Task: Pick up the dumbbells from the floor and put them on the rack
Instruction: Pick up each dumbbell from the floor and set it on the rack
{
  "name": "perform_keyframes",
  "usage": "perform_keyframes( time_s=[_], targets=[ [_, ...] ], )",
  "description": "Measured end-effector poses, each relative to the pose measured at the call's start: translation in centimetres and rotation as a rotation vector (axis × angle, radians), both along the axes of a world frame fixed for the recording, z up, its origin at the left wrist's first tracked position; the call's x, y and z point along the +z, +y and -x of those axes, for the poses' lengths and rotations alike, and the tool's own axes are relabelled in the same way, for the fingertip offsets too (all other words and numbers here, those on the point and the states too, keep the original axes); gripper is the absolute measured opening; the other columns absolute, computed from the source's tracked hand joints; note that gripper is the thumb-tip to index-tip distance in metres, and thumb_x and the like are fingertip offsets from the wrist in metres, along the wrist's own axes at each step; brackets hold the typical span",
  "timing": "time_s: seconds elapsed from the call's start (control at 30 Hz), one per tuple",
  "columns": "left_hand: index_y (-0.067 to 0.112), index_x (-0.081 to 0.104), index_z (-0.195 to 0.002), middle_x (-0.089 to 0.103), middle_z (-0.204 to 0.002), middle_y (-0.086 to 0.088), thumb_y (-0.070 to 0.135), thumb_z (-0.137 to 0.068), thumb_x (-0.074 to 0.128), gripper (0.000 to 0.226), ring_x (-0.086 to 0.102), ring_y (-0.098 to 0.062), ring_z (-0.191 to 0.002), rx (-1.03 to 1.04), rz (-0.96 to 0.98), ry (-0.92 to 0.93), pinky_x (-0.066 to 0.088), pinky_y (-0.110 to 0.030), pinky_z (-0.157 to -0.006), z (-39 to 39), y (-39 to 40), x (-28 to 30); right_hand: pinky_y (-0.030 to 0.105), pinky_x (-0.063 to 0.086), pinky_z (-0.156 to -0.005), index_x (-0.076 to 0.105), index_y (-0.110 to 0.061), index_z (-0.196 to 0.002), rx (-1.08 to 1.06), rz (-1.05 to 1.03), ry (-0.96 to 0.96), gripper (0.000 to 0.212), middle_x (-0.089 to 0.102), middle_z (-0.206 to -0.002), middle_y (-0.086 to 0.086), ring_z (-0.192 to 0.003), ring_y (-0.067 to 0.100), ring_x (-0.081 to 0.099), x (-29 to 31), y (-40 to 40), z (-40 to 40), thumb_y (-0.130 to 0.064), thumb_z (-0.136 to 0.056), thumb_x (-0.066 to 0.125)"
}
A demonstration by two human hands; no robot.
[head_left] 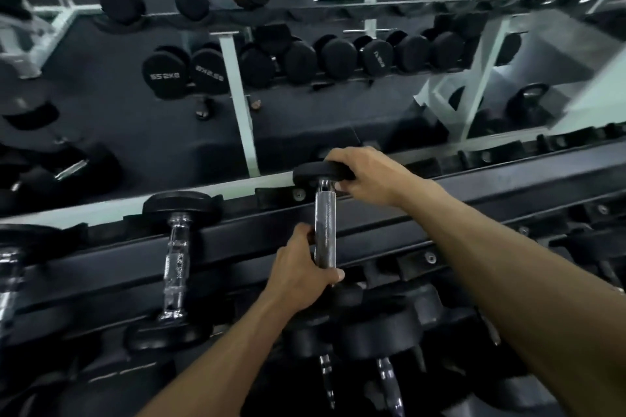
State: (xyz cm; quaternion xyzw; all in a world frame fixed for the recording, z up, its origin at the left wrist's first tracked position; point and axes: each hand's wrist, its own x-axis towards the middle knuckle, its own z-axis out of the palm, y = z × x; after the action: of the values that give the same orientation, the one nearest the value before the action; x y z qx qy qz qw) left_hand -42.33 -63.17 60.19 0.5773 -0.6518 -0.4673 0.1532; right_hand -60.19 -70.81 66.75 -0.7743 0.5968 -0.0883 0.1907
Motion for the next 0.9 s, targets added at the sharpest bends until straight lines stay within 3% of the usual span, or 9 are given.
perform_keyframes(
  time_s=[0.17, 0.27, 0.33, 0.53, 0.7, 0.77, 0.9],
  targets=[
    [0.020, 0.042, -0.120, 0.060, -0.105, 0.007, 0.024, -0.072, 0.084, 0.064, 0.062, -0.009, -0.086, 0.058, -0.055, -0.005, 0.046, -0.011, -0.057, 0.1, -0.5, -1.4, 0.039, 0.050, -0.078, 0.058, -0.026, -0.102, 0.059, -0.094, -0.033, 0.027, 0.061, -0.091, -0.006, -0.089, 0.021, 0.061, -2.5, -2.4, -0.8, -0.009, -0.081, 0.062],
    [0.023, 0.042, -0.113, 0.062, -0.100, 0.006, 0.025, -0.072, 0.084, 0.059, 0.063, -0.009, -0.081, 0.058, -0.065, -0.029, 0.043, -0.010, -0.050, -0.1, -0.8, -1.6, 0.037, 0.051, -0.079, 0.059, -0.025, -0.105, 0.073, -0.102, -0.071, 0.027, 0.062, -0.093, -0.007, -0.088, 0.017, 0.060, -2.8, -2.7, -0.6, -0.010, -0.084, 0.063],
    [0.024, 0.042, -0.112, 0.062, -0.100, 0.007, 0.026, -0.071, 0.085, 0.059, 0.063, -0.009, -0.081, 0.055, -0.057, -0.040, 0.044, -0.011, -0.055, -0.1, -0.7, -1.5, 0.037, 0.051, -0.080, 0.060, -0.023, -0.107, 0.077, -0.103, -0.082, 0.026, 0.063, -0.095, -0.005, -0.089, 0.016, 0.060, -2.8, -2.7, -0.5, -0.010, -0.084, 0.064],
    [0.023, 0.044, -0.114, 0.066, -0.098, 0.004, 0.031, -0.075, 0.079, 0.054, 0.065, -0.014, -0.085, 0.045, -0.064, -0.068, 0.055, -0.033, -0.078, 0.0, -0.6, -1.2, 0.038, 0.052, -0.085, 0.059, -0.023, -0.116, -0.011, -0.050, -0.100, 0.034, 0.066, -0.101, -0.002, -0.093, 0.018, 0.062, -3.1, -1.8, -0.5, -0.017, -0.083, 0.065],
    [0.024, 0.048, -0.122, 0.067, -0.096, 0.005, 0.037, -0.085, 0.069, 0.044, 0.066, -0.011, -0.081, -0.007, -0.091, -0.083, 0.056, -0.033, -0.078, -0.8, -0.5, 0.2, 0.041, 0.050, -0.089, 0.051, -0.019, -0.126, -0.039, -0.086, -0.003, 0.044, 0.059, -0.111, 0.006, -0.100, 0.023, 0.058, -2.2, -0.5, -1.1, -0.025, -0.085, 0.063],
    [0.026, 0.051, -0.122, 0.068, -0.092, 0.008, 0.040, -0.086, 0.067, 0.043, 0.066, -0.011, -0.082, -0.056, -0.038, -0.137, 0.056, -0.037, -0.081, -1.3, -0.4, 1.3, 0.043, 0.049, -0.092, 0.046, -0.017, -0.132, -0.075, -0.090, 0.024, 0.050, 0.057, -0.117, 0.009, -0.105, 0.027, 0.058, -1.5, 0.2, -1.2, -0.028, -0.085, 0.063],
    [0.026, 0.050, -0.127, 0.062, -0.114, 0.004, 0.047, -0.089, 0.060, 0.044, 0.061, -0.016, -0.103, -0.219, 0.206, -0.362, 0.052, -0.039, -0.088, -2.1, -0.2, 4.1, 0.044, 0.047, -0.096, 0.044, -0.017, -0.134, -0.157, -0.074, 0.066, 0.054, 0.054, -0.125, 0.011, -0.113, 0.032, 0.056, 0.3, 2.3, -1.3, -0.031, -0.086, 0.063]
  ],
)
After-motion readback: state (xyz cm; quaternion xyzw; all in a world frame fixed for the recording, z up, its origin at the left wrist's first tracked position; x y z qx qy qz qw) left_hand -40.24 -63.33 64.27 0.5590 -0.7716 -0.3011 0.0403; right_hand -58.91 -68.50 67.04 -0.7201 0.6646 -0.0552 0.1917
